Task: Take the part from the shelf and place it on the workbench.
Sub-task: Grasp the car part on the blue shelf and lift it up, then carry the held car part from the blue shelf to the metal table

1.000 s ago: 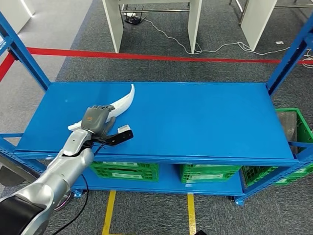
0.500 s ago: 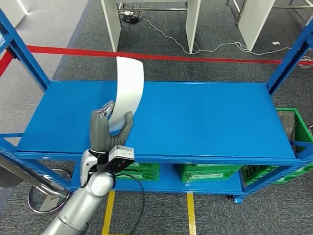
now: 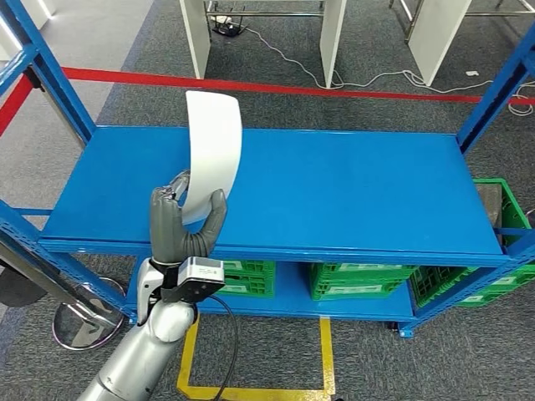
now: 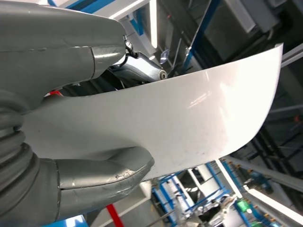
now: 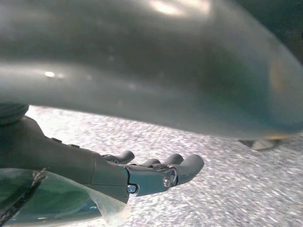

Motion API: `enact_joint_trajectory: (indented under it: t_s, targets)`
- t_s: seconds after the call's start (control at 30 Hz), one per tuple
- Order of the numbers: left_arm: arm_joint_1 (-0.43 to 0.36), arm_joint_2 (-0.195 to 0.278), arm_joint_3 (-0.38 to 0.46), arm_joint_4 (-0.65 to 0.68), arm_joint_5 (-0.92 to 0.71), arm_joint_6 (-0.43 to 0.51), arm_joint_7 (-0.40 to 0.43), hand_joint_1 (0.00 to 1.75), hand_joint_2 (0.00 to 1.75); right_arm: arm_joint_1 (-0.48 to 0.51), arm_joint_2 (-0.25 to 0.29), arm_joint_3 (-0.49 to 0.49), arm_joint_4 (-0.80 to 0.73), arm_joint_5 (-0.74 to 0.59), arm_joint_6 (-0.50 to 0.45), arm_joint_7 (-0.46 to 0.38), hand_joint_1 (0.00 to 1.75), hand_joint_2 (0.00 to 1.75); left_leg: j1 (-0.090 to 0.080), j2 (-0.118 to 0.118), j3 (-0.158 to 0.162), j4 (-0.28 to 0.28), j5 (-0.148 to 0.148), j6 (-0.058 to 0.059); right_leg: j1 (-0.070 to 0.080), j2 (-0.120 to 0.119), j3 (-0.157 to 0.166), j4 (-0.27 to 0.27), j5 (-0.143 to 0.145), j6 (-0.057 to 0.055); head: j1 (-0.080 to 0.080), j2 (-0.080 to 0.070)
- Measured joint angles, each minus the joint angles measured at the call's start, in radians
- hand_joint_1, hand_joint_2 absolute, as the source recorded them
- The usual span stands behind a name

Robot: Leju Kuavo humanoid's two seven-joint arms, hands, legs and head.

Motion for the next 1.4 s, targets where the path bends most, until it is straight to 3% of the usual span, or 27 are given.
enact_joint_trajectory:
  t_s: [0.17,0.27,0.33,0.4,0.47,0.5,0.57,0.63,0.67,0.77,0.8,0.83,0.87,0.93,1.0,1.07,1.13,1.17,1.23,1.3,1.33,1.37,1.4]
  targets:
    - [0.0,0.0,-0.001,0.0,0.0,0.0,0.0,1.75,1.75,0.0,0.0,0.0,0.0,0.0,0.0,0.0,0.0,0.0,0.0,0.0,0.0,-0.001,0.002,-0.001,0.0,0.0,-0.005,-0.001,0.001,-0.001,0.001,0.0]
    - [0.004,-0.001,-0.002,-0.003,0.023,-0.003,-0.013,1.75,1.75,0.003,0.001,-0.002,0.0,-0.002,-0.002,-0.001,0.0,0.0,0.003,-0.001,-0.001,-0.002,0.012,-0.01,0.001,-0.001,-0.02,-0.002,0.009,-0.009,0.005,0.0]
    - [0.046,-0.001,-0.007,-0.037,0.19,-0.064,-0.063,1.75,1.75,0.01,0.003,-0.021,0.0,-0.02,-0.008,-0.025,0.0,0.0,0.009,-0.001,-0.008,0.117,-0.091,-0.029,-0.001,-0.009,-0.058,0.001,0.047,-0.025,0.003,0.0]
    - [0.101,-0.002,-0.014,-0.082,0.382,-0.143,-0.122,1.75,1.75,0.015,0.006,-0.047,0.0,-0.034,-0.012,-0.042,0.0,0.0,0.013,-0.002,0.042,0.186,-0.171,-0.038,-0.002,-0.014,-0.108,0.01,0.088,-0.033,-0.001,0.0]
    - [0.125,-0.006,-0.017,-0.105,0.466,-0.18,-0.151,1.75,1.75,0.017,0.007,-0.055,0.0,-0.026,-0.013,-0.04,0.0,0.0,0.009,-0.003,0.146,0.059,-0.154,-0.023,0.0,-0.014,-0.129,0.014,0.105,-0.027,-0.001,0.0]
    - [0.135,-0.008,-0.018,-0.116,0.505,-0.196,-0.161,1.75,1.75,0.017,0.007,-0.056,0.0,-0.02,-0.013,-0.047,0.0,0.0,0.006,-0.003,0.179,0.004,-0.156,-0.017,0.0,-0.014,-0.133,0.014,0.112,-0.023,-0.001,0.0]
    - [0.16,-0.011,-0.016,-0.14,0.574,-0.226,-0.174,1.75,1.75,0.02,0.008,-0.056,0.0,-0.008,-0.014,-0.081,0.0,0.0,0.0,-0.003,0.197,-0.036,-0.16,-0.008,-0.004,-0.014,-0.137,0.009,0.127,-0.01,-0.001,0.0]
    - [0.185,-0.011,-0.013,-0.158,0.603,-0.243,-0.18,1.75,1.75,0.024,0.007,-0.057,0.001,-0.002,-0.022,-0.107,0.0,0.0,0.002,0.0,0.188,-0.049,-0.139,0.004,-0.006,-0.013,-0.144,0.01,0.122,0.001,-0.001,0.0]
    - [0.194,-0.011,-0.012,-0.164,0.609,-0.25,-0.182,1.75,1.75,0.026,0.007,-0.057,0.002,0.0,-0.027,-0.113,0.0,0.0,0.004,0.002,0.18,-0.055,-0.126,0.011,-0.005,-0.013,-0.154,0.026,0.097,0.005,0.001,0.0]
    - [0.212,-0.01,-0.006,-0.173,0.618,-0.26,-0.186,1.75,1.75,0.027,0.005,-0.057,0.002,0.003,-0.034,-0.115,0.0,0.0,0.005,0.004,0.141,-0.058,-0.094,0.02,-0.004,-0.011,-0.198,0.176,-0.038,0.01,0.008,0.0]
    - [0.216,-0.01,-0.005,-0.174,0.62,-0.261,-0.187,1.75,1.75,0.027,0.005,-0.057,0.002,0.003,-0.035,-0.114,0.0,0.0,0.004,0.005,0.126,-0.056,-0.084,0.019,-0.004,-0.011,-0.206,0.233,-0.061,0.012,0.009,0.0]
    - [0.219,-0.01,-0.003,-0.174,0.62,-0.261,-0.187,1.75,1.75,0.027,0.005,-0.057,0.002,0.003,-0.035,-0.111,0.0,0.0,0.004,0.006,0.111,-0.053,-0.073,0.018,-0.004,-0.011,-0.204,0.269,-0.056,0.014,0.009,0.0]
    - [0.221,-0.01,-0.002,-0.174,0.62,-0.262,-0.188,1.75,1.75,0.027,0.004,-0.057,0.002,0.003,-0.032,-0.107,0.0,0.0,0.004,0.006,0.094,-0.049,-0.063,0.016,-0.004,-0.011,-0.188,0.276,-0.029,0.016,0.009,0.0]
    - [0.223,-0.01,0.0,-0.174,0.62,-0.264,-0.188,1.75,1.75,0.026,0.004,-0.058,0.002,0.001,-0.019,-0.103,0.0,0.0,0.005,0.006,0.063,-0.035,-0.048,0.009,-0.006,-0.011,-0.112,0.195,0.032,0.017,0.009,0.0]
    - [0.224,-0.01,0.002,-0.176,0.62,-0.27,-0.189,1.75,1.75,0.021,0.002,-0.058,0.001,0.001,-0.005,-0.103,0.0,0.0,0.003,0.005,0.04,-0.017,-0.036,-0.002,-0.005,-0.009,-0.013,0.052,0.021,0.014,0.009,0.0]
    - [0.227,-0.01,0.004,-0.178,0.621,-0.275,-0.189,1.75,1.75,0.02,0.002,-0.058,0.001,0.002,-0.006,-0.1,0.0,0.0,0.002,0.005,0.029,-0.009,-0.021,-0.011,-0.001,-0.007,0.027,-0.024,-0.009,0.002,0.009,0.0]
    - [0.238,-0.007,0.007,-0.178,0.621,-0.276,-0.188,1.75,1.75,0.023,0.003,-0.062,0.002,-0.001,-0.013,-0.089,0.0,0.0,0.004,0.004,0.023,-0.006,-0.019,-0.02,-0.001,-0.009,0.011,-0.025,-0.002,-0.014,0.008,0.0]
    - [0.245,-0.005,0.008,-0.178,0.621,-0.275,-0.187,1.75,1.75,0.024,0.003,-0.065,0.002,-0.002,-0.016,-0.083,0.0,0.0,0.006,0.004,0.019,0.005,-0.04,-0.026,-0.002,-0.011,0.002,-0.023,0.006,-0.021,0.007,0.0]
    - [0.26,-0.001,0.013,-0.178,0.621,-0.274,-0.187,1.75,1.75,0.027,0.003,-0.072,0.003,-0.003,-0.019,-0.078,0.0,0.0,0.01,0.003,0.003,0.085,-0.141,-0.039,-0.003,-0.015,-0.015,-0.021,0.027,-0.032,0.005,0.0]
    - [0.267,0.002,0.017,-0.179,0.62,-0.276,-0.187,1.75,1.75,0.027,0.004,-0.076,0.003,-0.004,-0.016,-0.079,0.0,0.0,0.012,0.003,-0.012,0.212,-0.23,-0.046,-0.001,-0.017,-0.039,-0.015,0.048,-0.036,0.003,0.0]
    - [0.269,0.003,0.019,-0.179,0.618,-0.278,-0.187,1.75,1.75,0.027,0.004,-0.078,0.003,-0.003,-0.013,-0.079,0.0,0.0,0.012,0.003,-0.01,0.256,-0.239,-0.046,0.001,-0.018,-0.054,-0.011,0.057,-0.036,0.003,0.0]
    - [0.27,0.004,0.02,-0.179,0.616,-0.28,-0.187,1.75,1.75,0.027,0.004,-0.079,0.003,0.0,-0.01,-0.078,0.0,0.0,0.012,0.003,0.006,0.268,-0.226,-0.043,0.003,-0.019,-0.07,-0.005,0.064,-0.036,0.003,0.0]
    - [0.271,0.004,0.021,-0.179,0.613,-0.283,-0.187,1.75,1.75,0.027,0.004,-0.08,0.003,0.003,-0.007,-0.077,0.0,0.0,0.011,0.003,0.036,0.245,-0.199,-0.038,0.005,-0.02,-0.084,0.001,0.07,-0.036,0.003,0.0]
